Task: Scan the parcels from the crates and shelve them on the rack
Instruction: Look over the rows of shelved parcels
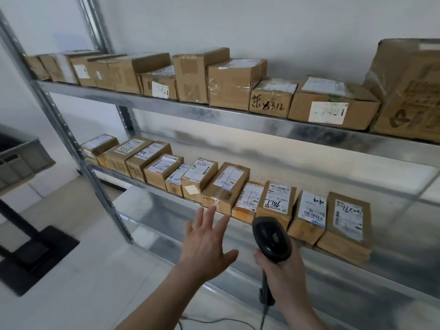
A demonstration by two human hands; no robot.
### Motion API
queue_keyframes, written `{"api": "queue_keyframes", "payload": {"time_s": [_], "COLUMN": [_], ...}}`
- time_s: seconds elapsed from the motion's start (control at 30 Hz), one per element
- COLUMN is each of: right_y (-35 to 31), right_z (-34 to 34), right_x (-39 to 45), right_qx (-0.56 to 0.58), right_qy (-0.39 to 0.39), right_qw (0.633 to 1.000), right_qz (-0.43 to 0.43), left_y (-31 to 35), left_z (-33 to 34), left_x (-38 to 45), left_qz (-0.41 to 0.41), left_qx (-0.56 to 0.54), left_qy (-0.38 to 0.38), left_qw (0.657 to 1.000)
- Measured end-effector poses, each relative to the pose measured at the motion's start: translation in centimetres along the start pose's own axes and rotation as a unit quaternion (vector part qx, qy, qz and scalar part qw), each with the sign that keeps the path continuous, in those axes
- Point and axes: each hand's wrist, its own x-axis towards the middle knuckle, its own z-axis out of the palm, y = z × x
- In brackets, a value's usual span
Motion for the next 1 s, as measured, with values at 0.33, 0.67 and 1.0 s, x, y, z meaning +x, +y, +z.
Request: {"api": "queue_keyframes", "payload": {"time_s": [0.33, 0.67, 1.0], "right_y": [0.5, -0.5, -1.4], "right_z": [0.7, 5.1, 12.1], "right_x": [0.0, -0.9, -2.4], "right_qx": [-0.034, -0.048, -0.052], "right_qy": [0.001, 0.076, 0.156], "right_qw": [0.999, 0.996, 0.986], "right_qz": [0.011, 0.022, 0.036], "left_y": [-1.7, -6.3, -13.5], "left_z": [0.2, 0.5, 0.2], "left_x": [-0.8, 0.8, 2.7], "left_qz": [-0.027, 0.028, 0.113], "left_qx": [0.003, -0.006, -0.016], "left_qy": [-0.015, -0.023, -0.021], "left_qw": [1.0, 0.999, 0.993]}}
